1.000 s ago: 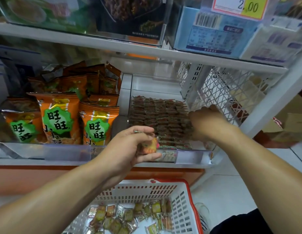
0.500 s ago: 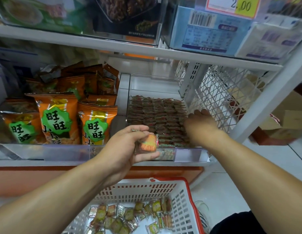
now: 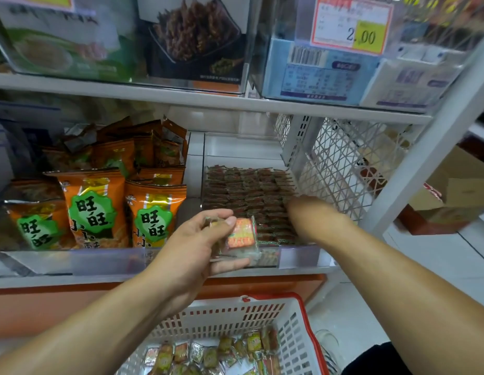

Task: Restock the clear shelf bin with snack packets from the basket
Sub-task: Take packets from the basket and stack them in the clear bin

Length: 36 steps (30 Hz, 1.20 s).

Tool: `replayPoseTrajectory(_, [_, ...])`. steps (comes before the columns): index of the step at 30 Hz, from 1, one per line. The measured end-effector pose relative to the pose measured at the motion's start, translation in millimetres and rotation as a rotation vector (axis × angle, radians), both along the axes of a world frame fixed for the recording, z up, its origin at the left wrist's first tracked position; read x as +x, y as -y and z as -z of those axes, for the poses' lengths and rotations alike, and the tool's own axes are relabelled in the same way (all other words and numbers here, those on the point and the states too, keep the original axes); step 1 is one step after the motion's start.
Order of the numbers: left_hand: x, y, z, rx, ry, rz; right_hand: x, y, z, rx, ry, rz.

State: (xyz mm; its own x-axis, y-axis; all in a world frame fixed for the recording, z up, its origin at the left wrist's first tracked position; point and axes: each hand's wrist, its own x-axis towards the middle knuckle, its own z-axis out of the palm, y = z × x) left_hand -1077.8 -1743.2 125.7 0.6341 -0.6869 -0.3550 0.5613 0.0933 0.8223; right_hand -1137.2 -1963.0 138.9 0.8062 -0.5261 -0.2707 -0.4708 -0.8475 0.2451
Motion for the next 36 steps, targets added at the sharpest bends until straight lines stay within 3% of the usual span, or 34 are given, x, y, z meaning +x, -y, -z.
replayPoseTrajectory(2, [1, -2, -1, 0.011, 0.045, -0.008, -3, -7, -13, 0.013, 0.252, -0.06])
replayPoseTrajectory(3, [1, -3, -2, 0.012, 0.061, -0.015, -7, -14, -17, 0.164, 0.449, -0.052])
replayPoseTrajectory(5, [0, -4, -3, -0.006, 0.081, -0.018, -21, -38, -21, 0.844, 0.768, 0.09])
replayPoseTrajectory(6, [-1, -5, -4, -0.02, 0.089, -0.012, -28, -48, -19, 1.145, 0.785, 0.153])
replayPoseTrajectory(7, [-2, -5, -5, -0.032, 0.098, -0.002, -34, -56, -14, 1.293, 0.766, 0.156])
replayPoseTrajectory(9, [-4, -5, -7, -0.051, 0.102, 0.011, -41, -66, -5, 1.299, 0.773, 0.034])
replayPoseTrajectory(14, [-3, -6, -11, -0.085, -0.115, 0.023, -43, -57, -13, 1.106, 1.123, -0.175])
replayPoseTrajectory(17, [-2, -8, -12, -0.117, -0.185, 0.076, -44, -60, -10, 1.167, 1.12, -0.276])
replayPoseTrajectory(22, [-6, -8, -12, -0.122, -0.086, 0.105, -42, -63, -7, 1.134, 1.063, -0.184])
replayPoseTrajectory(26, [-4, -8, -11, -0.108, -0.068, 0.053, -43, -61, -14, 1.328, 0.976, -0.016])
replayPoseTrajectory(30, [-5, -9, -11, -0.064, -0.007, 0.09, -46, -64, -11, 1.204, 0.869, -0.102])
replayPoseTrajectory(36, [-1, -11, -15, -0.122, -0.155, 0.05, -48, -47, -20, 1.396, 0.985, -0.014])
